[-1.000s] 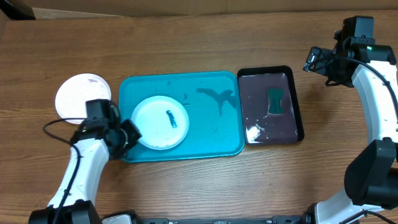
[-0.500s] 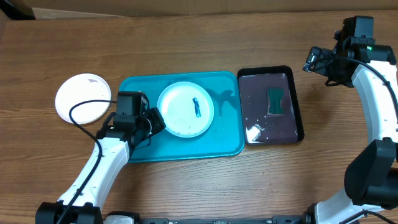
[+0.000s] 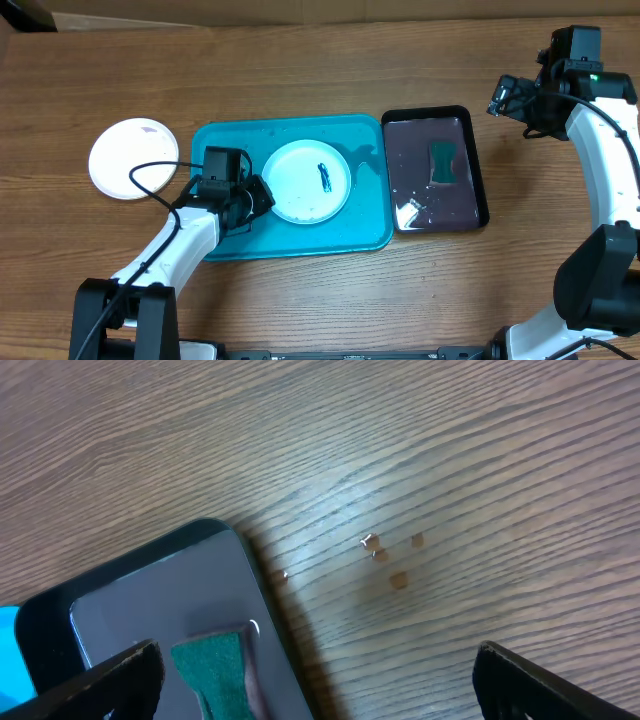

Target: Clean dirty plates on tray and stack at the side

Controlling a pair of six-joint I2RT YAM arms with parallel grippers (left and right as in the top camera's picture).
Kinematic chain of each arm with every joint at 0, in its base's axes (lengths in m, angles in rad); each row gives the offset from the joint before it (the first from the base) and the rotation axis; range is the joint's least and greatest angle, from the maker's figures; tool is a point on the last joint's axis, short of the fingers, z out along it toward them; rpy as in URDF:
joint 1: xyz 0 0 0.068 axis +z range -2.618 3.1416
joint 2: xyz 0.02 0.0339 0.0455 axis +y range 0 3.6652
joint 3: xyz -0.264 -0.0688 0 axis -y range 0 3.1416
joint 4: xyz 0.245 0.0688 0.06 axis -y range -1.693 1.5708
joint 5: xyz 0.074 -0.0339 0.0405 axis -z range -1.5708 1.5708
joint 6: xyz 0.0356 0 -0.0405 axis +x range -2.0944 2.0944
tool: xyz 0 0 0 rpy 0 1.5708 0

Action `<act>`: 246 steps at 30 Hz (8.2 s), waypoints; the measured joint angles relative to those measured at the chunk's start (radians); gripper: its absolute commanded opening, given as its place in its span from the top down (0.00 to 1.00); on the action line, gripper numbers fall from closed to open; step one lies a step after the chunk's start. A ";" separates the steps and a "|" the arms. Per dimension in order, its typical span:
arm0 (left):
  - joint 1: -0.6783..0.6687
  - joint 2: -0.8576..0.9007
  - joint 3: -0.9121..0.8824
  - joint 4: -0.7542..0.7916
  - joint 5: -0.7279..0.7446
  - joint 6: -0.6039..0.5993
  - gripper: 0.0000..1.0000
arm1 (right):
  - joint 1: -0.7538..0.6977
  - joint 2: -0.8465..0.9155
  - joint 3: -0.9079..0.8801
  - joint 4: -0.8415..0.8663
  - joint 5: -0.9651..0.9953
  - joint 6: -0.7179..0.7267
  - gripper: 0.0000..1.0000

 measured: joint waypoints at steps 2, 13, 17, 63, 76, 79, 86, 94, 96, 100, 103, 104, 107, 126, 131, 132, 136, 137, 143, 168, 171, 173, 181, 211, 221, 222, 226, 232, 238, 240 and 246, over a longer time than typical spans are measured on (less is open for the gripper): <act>0.000 0.000 0.005 -0.014 0.000 0.023 0.56 | 0.000 0.000 0.000 0.000 0.000 0.000 0.00; 0.000 0.080 0.435 -0.461 -0.007 0.237 0.49 | 0.000 0.000 0.000 0.000 0.000 0.000 0.00; 0.000 0.156 0.494 -0.492 -0.008 0.292 0.69 | 0.000 0.000 0.000 0.000 0.000 0.000 0.00; 0.000 0.341 0.490 -0.493 -0.061 0.336 0.88 | 0.000 0.000 0.000 0.000 0.000 0.000 0.00; 0.000 0.341 0.488 -0.494 -0.092 0.337 0.85 | 0.000 0.000 0.000 -0.040 -0.027 0.004 0.00; 0.000 0.341 0.488 -0.493 -0.092 0.337 0.85 | 0.000 0.000 0.000 -0.063 -0.029 0.003 0.00; 0.000 0.341 0.474 -0.478 -0.090 0.336 0.88 | 0.002 0.000 0.000 -0.131 -0.101 0.003 0.06; 0.000 0.341 0.456 -0.463 -0.090 0.336 0.90 | 0.097 0.000 0.000 -0.225 -0.137 -0.001 0.19; 0.000 0.341 0.456 -0.462 -0.090 0.336 0.90 | 0.128 0.000 -0.004 -0.232 -0.128 0.000 0.21; 0.000 0.341 0.455 -0.462 -0.090 0.336 0.90 | 0.203 0.000 -0.058 -0.193 -0.079 0.000 0.21; 0.000 0.341 0.455 -0.462 -0.090 0.336 0.90 | 0.258 0.001 -0.161 -0.106 -0.035 -0.001 0.21; 0.000 0.341 0.455 -0.461 -0.090 0.336 0.90 | 0.268 0.000 -0.192 -0.066 -0.022 -0.001 0.22; 0.000 0.341 0.455 -0.459 -0.090 0.335 0.90 | 0.290 0.000 -0.274 0.039 0.010 0.000 0.22; 0.000 0.341 0.455 -0.459 -0.090 0.336 0.89 | 0.297 0.000 -0.472 0.339 0.060 -0.001 0.51; 0.000 0.341 0.455 -0.459 -0.090 0.336 0.89 | 0.297 0.000 -0.473 0.351 0.037 -0.001 0.47; 0.000 0.341 0.455 -0.459 -0.090 0.336 0.89 | 0.297 0.000 -0.475 0.356 0.034 -0.001 0.47; 0.000 0.341 0.455 -0.459 -0.090 0.336 0.89 | 0.297 0.000 -0.500 0.398 0.029 -0.001 0.49; 0.000 0.341 0.455 -0.459 -0.090 0.336 0.89 | 0.297 0.000 -0.505 0.401 0.028 -0.001 0.50; 0.000 0.341 0.455 -0.459 -0.090 0.336 0.89 | 0.297 0.000 -0.513 0.413 0.027 -0.001 0.53; 0.000 0.341 0.455 -0.447 -0.090 0.335 0.82 | 0.297 -0.062 -0.373 0.171 0.022 -0.053 0.96; 0.000 0.341 0.455 -0.447 -0.090 0.335 0.81 | 0.297 -0.064 -0.378 0.155 0.013 -0.053 0.96; 0.000 0.341 0.455 -0.447 -0.090 0.335 0.81 | 0.297 -0.064 -0.391 0.163 -0.005 -0.054 0.96; 0.000 0.341 0.455 -0.447 -0.090 0.335 0.82 | 0.312 -0.064 -0.574 0.346 -0.066 -0.066 0.90; 0.000 0.341 0.455 -0.446 -0.090 0.336 0.78 | 0.314 -0.064 -0.589 0.382 -0.074 -0.084 0.96; 0.000 0.341 0.455 -0.436 -0.090 0.333 0.78 | 0.314 -0.069 -0.378 0.130 -0.075 -0.100 0.96; 0.000 0.341 0.455 -0.435 -0.091 0.332 0.81 | 0.314 -0.074 -0.357 0.111 -0.075 -0.101 0.96; 0.000 0.341 0.455 -0.435 -0.090 0.328 0.96 | 0.314 -0.089 -0.342 0.085 -0.075 -0.102 0.96; 0.000 0.341 0.455 -0.436 -0.090 0.332 0.96 | 0.314 -0.089 -0.342 0.075 -0.075 -0.113 0.96; 0.000 0.341 0.455 -0.437 -0.087 0.318 0.94 | 0.314 -0.089 -0.342 0.064 -0.077 -0.129 0.96; 0.000 0.341 0.454 -0.436 -0.086 0.302 0.87 | 0.314 -0.089 -0.342 0.058 -0.078 -0.132 0.96; 0.000 0.341 0.429 -0.417 -0.085 0.271 0.96 | 0.314 -0.089 -0.342 0.056 -0.079 -0.132 0.96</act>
